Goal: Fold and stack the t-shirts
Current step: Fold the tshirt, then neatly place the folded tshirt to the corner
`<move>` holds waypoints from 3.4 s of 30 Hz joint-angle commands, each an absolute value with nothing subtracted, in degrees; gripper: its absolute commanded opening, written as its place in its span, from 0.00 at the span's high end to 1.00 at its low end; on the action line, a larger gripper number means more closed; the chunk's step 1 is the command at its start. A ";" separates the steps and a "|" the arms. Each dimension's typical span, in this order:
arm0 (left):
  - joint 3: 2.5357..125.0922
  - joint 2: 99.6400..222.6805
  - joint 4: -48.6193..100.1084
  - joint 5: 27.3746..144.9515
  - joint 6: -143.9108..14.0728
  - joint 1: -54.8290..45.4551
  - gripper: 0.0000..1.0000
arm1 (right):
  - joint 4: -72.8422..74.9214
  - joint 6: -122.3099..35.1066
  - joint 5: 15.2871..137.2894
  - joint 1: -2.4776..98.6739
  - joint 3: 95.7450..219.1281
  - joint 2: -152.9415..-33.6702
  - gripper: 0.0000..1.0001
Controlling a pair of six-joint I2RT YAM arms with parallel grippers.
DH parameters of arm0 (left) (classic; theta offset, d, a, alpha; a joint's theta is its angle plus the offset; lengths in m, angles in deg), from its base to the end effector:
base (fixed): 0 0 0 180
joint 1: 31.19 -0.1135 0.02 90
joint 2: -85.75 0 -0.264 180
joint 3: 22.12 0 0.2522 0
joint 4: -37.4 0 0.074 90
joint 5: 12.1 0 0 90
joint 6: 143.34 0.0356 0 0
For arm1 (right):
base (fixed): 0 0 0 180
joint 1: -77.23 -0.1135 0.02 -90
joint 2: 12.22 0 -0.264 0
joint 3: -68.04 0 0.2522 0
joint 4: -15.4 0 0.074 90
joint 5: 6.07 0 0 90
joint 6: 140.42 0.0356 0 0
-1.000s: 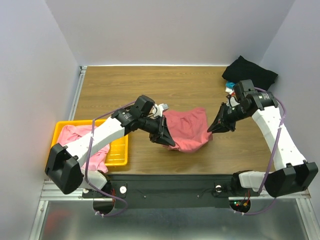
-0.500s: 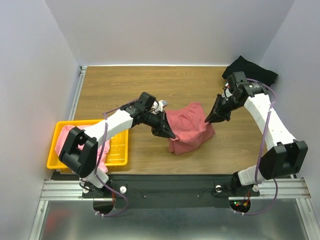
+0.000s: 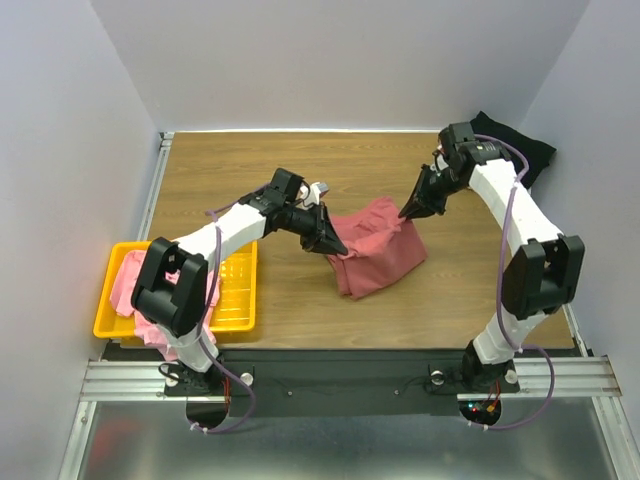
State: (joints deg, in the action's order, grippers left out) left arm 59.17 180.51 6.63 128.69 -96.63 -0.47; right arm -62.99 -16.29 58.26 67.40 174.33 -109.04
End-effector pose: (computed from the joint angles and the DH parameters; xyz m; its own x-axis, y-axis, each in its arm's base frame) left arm 0.2922 -0.2057 0.2505 -0.9852 0.0812 -0.1508 0.1712 0.4335 -0.8847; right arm 0.3307 0.0729 0.3181 -0.9335 0.3515 -0.0709 0.2614 0.8025 0.5364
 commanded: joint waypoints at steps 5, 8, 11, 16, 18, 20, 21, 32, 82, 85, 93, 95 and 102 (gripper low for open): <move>62.05 185.32 10.98 131.95 -94.82 -3.85 1.00 | -55.94 -18.42 58.53 67.38 183.04 -116.89 1.00; 62.40 187.52 12.12 132.22 -94.82 -5.78 1.00 | -54.79 -19.12 58.62 67.47 186.47 -122.77 1.00; 63.62 189.80 12.74 132.74 -94.56 -6.66 1.00 | -54.53 -19.92 58.88 67.38 189.64 -126.03 1.00; 65.21 192.62 13.09 133.19 -94.12 -8.42 1.00 | -54.26 -21.15 58.27 67.38 193.51 -131.66 1.00; 64.95 193.07 13.44 133.10 -94.12 -9.64 1.00 | -54.26 -21.15 58.18 67.38 195.35 -133.50 1.00; 64.68 193.42 13.88 133.01 -94.38 -10.44 1.00 | -54.09 -21.15 58.00 67.38 196.41 -134.56 1.00; 64.68 193.59 14.23 133.01 -94.38 -10.79 1.00 | -54.09 -21.15 57.91 67.38 197.37 -135.00 1.00; 70.02 198.25 13.80 131.43 -94.47 -12.99 0.58 | -52.86 -21.06 56.16 67.47 203.95 -141.24 0.82; 69.87 192.80 -1.50 98.73 -86.30 -0.16 0.05 | -35.63 -44.79 38.05 80.13 175.05 -130.61 0.13; 71.36 194.47 -0.88 98.38 -86.30 -0.16 0.05 | -35.46 -45.32 37.97 80.04 174.62 -131.75 0.13; 75.23 200.10 -0.53 98.12 -85.95 -0.16 0.12 | -33.52 -45.84 35.68 79.51 173.21 -134.57 0.13; 75.32 200.71 -0.27 98.47 -85.77 -0.16 0.13 | -33.17 -46.11 35.59 78.55 172.42 -134.57 0.13; 74.26 201.68 1.75 100.66 -86.03 -0.16 0.14 | -32.12 -46.64 36.56 72.67 169.70 -134.75 0.13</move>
